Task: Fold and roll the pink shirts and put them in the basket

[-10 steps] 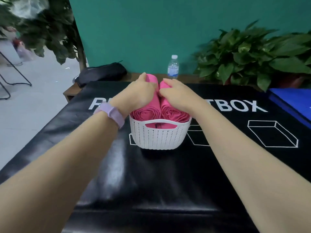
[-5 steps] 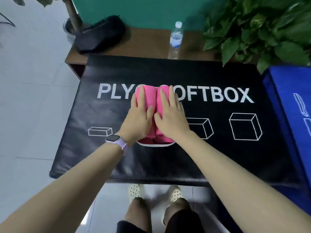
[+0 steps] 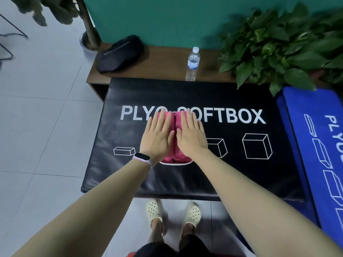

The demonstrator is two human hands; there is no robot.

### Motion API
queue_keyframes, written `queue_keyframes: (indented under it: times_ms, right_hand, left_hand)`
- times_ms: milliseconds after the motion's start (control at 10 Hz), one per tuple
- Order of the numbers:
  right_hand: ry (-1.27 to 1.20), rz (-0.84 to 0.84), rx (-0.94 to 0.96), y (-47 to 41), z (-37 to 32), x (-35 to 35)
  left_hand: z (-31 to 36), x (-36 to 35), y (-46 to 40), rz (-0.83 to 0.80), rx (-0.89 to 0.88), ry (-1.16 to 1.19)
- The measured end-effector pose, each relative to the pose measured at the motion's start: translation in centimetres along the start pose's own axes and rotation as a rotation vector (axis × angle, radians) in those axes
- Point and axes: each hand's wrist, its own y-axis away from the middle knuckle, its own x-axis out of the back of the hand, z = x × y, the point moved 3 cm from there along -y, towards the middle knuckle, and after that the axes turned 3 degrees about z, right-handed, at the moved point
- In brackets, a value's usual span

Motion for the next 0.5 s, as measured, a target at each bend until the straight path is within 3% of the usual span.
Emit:
queue_keyframes:
  times_ms: [300,500]
  right_hand:
    - [-0.035,-0.032,-0.061,0.0,-0.9,-2.8]
    - [0.021,-0.055,-0.067,-0.7,-1.4,-2.5]
  left_hand:
    - [-0.2,-3.0,0.1,-0.061,0.062,0.270]
    - [-0.7,-3.0,-0.7,-0.129,0.069,0.272]
